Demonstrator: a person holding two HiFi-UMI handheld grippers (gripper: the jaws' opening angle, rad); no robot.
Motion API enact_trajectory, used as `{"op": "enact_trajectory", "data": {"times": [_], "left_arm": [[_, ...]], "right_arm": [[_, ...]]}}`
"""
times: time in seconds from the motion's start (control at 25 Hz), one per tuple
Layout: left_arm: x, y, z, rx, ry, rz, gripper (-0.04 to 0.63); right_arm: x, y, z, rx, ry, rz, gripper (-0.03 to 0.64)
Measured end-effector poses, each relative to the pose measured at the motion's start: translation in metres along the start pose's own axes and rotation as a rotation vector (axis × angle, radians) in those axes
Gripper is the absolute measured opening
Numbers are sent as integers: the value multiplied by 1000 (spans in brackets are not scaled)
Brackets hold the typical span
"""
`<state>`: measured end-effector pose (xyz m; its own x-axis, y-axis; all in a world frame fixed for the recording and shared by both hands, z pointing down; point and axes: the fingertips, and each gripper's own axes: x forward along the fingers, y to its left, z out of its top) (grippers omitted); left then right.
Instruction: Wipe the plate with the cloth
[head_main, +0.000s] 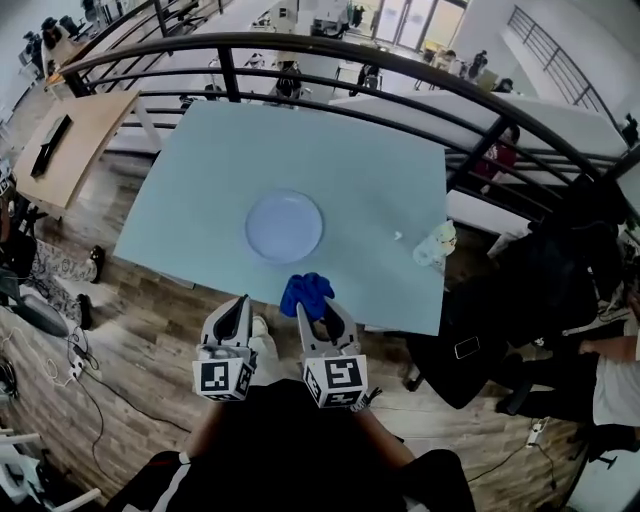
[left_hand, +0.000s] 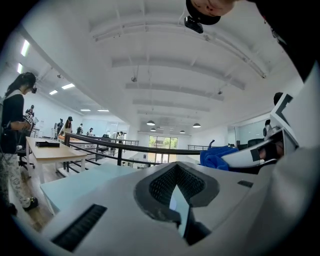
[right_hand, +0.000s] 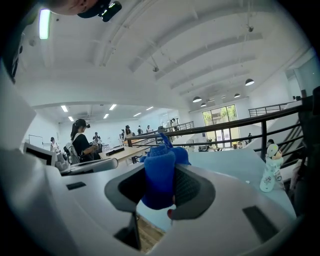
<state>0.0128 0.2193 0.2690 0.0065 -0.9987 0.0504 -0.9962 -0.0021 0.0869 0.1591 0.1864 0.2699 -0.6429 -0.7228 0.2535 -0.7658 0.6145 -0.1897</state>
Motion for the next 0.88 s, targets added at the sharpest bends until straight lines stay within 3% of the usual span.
{"op": "enact_trajectory", "data": {"times": [0.2,0.44,0.88], "left_arm": [[29,5,6,-3,20,-66,0],[97,51,10,14,56,-141,0],[138,70,25,5,36,-297,0]], "right_arm": [[24,-6,15,23,5,-52,120],[92,-6,33,45,11,-120,120],[124,-1,51,68,-33,-260,120]]}}
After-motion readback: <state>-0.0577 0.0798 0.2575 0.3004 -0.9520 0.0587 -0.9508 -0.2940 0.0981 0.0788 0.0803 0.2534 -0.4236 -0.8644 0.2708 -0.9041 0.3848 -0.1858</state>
